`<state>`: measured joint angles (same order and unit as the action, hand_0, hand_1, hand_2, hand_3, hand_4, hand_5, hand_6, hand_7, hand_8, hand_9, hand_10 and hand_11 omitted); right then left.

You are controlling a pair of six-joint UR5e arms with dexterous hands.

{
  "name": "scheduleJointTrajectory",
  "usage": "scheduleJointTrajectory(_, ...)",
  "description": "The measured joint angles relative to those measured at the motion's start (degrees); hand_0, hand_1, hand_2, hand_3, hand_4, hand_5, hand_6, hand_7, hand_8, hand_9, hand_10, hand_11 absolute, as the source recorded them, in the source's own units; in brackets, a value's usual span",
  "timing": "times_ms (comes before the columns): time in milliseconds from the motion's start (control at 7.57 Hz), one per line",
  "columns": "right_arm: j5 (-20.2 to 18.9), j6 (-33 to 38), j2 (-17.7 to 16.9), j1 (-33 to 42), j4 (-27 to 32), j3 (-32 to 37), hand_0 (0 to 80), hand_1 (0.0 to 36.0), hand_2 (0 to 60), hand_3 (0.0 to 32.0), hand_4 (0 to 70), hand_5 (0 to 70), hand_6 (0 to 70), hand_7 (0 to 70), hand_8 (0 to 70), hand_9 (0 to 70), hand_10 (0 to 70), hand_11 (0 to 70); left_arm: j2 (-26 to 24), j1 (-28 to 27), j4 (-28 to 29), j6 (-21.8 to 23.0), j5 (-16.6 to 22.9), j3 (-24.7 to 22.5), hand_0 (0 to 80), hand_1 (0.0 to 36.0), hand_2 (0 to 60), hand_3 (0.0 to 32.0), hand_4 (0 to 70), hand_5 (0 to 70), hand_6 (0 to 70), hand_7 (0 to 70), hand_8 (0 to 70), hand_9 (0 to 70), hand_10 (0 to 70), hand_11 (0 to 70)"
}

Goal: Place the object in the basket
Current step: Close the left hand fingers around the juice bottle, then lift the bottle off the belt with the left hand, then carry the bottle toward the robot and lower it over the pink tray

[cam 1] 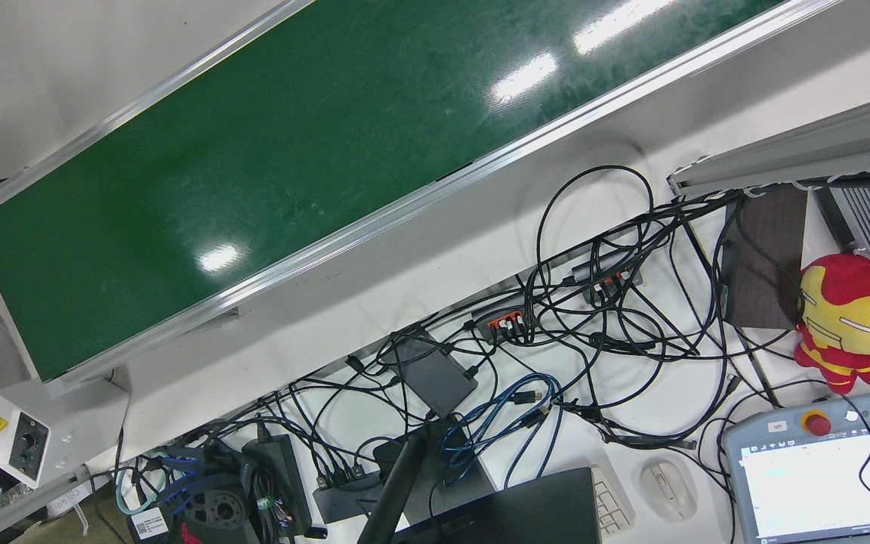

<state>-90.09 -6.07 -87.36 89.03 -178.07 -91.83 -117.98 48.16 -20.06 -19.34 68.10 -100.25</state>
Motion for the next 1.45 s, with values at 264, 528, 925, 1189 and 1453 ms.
scheduleJointTrajectory(264, 0.0, 0.0, 0.0, 0.0, 0.0, 0.0, 0.0, 0.0, 0.0, 0.0, 0.0, 0.0, 0.0, 0.0, 0.0, 0.0, 0.0, 0.0, -3.0, 0.0, -5.3, -0.1, -0.3, -0.1, 58.5, 28.3, 60.0, 0.0, 70.0, 70.0, 70.0, 65.4, 70.0, 70.0, 62.2, 70.0)
scheduleJointTrajectory(528, 0.0, 0.0, 0.0, 0.0, 0.0, -0.1, 0.0, 0.0, 0.0, 0.0, 0.0, 0.0, 0.0, 0.0, 0.0, 0.0, 0.0, 0.0, -5.2, 0.0, -8.8, -0.1, -0.1, -1.2, 58.1, 28.3, 60.0, 0.0, 70.0, 70.0, 70.0, 64.5, 70.0, 70.0, 60.6, 70.0)
scheduleJointTrajectory(925, 0.0, 0.0, 0.0, 0.0, 0.0, -0.1, 0.0, 0.0, 0.0, 0.0, 0.0, 0.0, 0.0, 0.0, 0.0, 0.0, 0.0, 0.0, -5.7, -0.3, -11.4, -0.3, 0.2, -5.3, 59.4, 30.8, 60.0, 0.0, 70.0, 70.0, 67.9, 63.0, 70.0, 70.0, 60.4, 70.0)
scheduleJointTrajectory(1189, 0.0, 0.0, 0.0, 0.0, 0.0, -0.1, 0.0, 0.0, 0.0, 0.0, 0.0, 0.0, 0.0, 0.0, 0.0, 0.0, 0.0, 0.0, -5.7, -3.6, -15.5, -0.5, 0.3, -10.7, 59.9, 32.0, 60.0, 0.0, 70.0, 70.0, 68.8, 63.1, 70.0, 70.0, 60.2, 70.0)
scheduleJointTrajectory(1453, 0.0, 0.0, 0.0, 0.0, 0.0, -0.1, 0.0, 0.0, 0.0, 0.0, 0.0, 0.0, 0.0, 0.0, 0.0, 0.0, 0.0, 0.0, -5.7, -10.5, -19.6, -1.0, 0.3, -16.3, 61.0, 33.0, 60.0, 0.0, 70.0, 70.0, 66.5, 61.4, 70.0, 70.0, 59.6, 70.0)
